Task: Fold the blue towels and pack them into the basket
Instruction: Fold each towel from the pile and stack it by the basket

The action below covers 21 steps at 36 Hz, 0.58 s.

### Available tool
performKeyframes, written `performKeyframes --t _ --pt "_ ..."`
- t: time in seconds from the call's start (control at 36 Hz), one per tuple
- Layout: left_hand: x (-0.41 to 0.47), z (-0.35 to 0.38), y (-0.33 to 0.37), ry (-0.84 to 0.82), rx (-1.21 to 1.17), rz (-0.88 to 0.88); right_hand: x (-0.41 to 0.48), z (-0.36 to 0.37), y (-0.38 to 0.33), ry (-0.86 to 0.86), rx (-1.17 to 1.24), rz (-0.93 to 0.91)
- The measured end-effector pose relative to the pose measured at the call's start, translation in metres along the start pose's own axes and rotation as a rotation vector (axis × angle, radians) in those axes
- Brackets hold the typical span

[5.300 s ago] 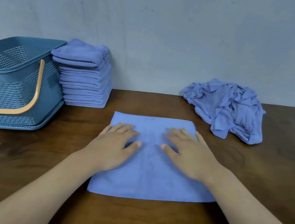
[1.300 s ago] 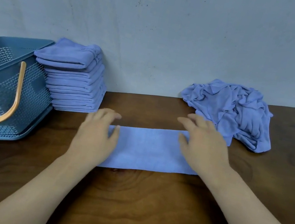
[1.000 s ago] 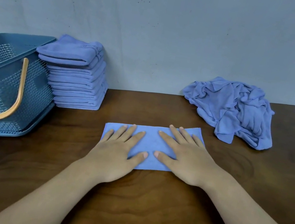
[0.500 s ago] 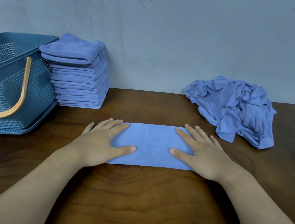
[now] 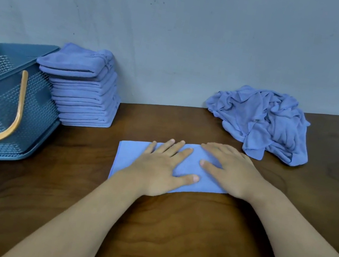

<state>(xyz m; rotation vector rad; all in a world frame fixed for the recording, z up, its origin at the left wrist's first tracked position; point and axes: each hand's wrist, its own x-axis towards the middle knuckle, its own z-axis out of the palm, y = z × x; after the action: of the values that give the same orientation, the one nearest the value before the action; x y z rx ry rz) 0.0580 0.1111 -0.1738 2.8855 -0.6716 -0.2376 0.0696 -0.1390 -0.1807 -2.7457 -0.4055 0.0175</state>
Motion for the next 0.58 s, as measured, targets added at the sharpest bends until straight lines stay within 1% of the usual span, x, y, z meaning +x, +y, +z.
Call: performKeyframes --t 0.06,0.19,0.39,0.44,0.53,0.58 --pt "-0.001 -0.001 0.001 -0.009 0.008 0.002 0.006 -0.004 0.001 0.073 -0.017 0.026" --pt "-0.008 0.001 0.002 -0.013 0.009 0.030 0.013 -0.006 -0.006 0.145 -0.105 0.113" --pt "-0.017 0.008 0.005 0.003 0.010 0.058 0.006 -0.015 -0.006 0.068 -0.132 0.176" --pt "-0.017 0.008 0.006 -0.001 0.004 0.058 0.006 -0.017 -0.007 0.090 -0.046 0.199" --pt "-0.018 0.007 0.006 -0.007 0.007 0.055 0.003 -0.022 -0.006 0.134 0.210 0.268" --pt "-0.018 0.006 0.006 -0.010 0.009 0.051 0.001 -0.026 -0.004 0.148 0.330 0.276"
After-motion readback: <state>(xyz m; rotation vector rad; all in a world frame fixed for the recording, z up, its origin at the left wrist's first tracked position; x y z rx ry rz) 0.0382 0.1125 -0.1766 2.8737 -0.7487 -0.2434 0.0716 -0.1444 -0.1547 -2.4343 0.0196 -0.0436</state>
